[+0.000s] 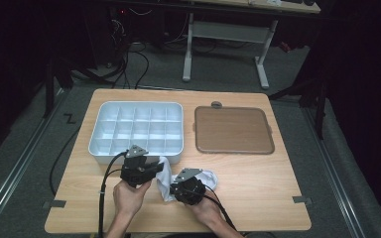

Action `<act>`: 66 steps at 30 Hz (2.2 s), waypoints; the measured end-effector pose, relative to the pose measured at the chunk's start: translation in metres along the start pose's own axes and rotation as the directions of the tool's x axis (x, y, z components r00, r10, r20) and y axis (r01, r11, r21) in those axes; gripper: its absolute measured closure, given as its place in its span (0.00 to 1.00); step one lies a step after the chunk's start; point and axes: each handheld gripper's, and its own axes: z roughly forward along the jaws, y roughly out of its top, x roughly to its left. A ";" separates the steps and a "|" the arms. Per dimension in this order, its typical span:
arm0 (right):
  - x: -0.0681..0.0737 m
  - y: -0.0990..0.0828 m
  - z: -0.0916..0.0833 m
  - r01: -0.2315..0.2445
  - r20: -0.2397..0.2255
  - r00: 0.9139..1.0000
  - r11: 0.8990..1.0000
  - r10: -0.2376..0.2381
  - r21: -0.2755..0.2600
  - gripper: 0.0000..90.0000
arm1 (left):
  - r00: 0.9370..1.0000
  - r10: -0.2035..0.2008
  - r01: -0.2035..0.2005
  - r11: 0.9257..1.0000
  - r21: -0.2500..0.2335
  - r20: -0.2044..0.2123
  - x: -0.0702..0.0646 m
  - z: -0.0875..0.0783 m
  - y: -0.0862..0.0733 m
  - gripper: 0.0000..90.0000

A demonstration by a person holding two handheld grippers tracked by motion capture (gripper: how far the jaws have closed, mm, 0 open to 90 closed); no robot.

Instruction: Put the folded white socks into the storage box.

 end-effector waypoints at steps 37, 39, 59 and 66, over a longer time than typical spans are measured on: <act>-0.076 -0.061 -0.068 -0.270 0.181 0.943 0.960 0.279 -0.075 0.82 | 1.000 0.016 -0.016 1.000 0.005 0.008 -0.007 -0.003 0.001 0.91; -0.075 -0.060 -0.066 -0.273 0.170 0.944 0.959 0.283 -0.077 0.87 | 1.000 0.012 -0.012 1.000 0.005 0.016 -0.009 -0.004 0.001 0.91; -0.063 -0.047 -0.049 -0.248 0.114 0.960 0.966 0.255 -0.068 0.91 | 0.998 -0.009 0.006 0.999 0.045 0.058 -0.025 0.013 -0.011 0.90; -0.064 -0.047 -0.049 -0.251 0.105 0.961 0.965 0.258 -0.070 0.91 | 0.998 0.037 -0.042 0.995 0.094 0.053 -0.033 0.029 -0.028 0.90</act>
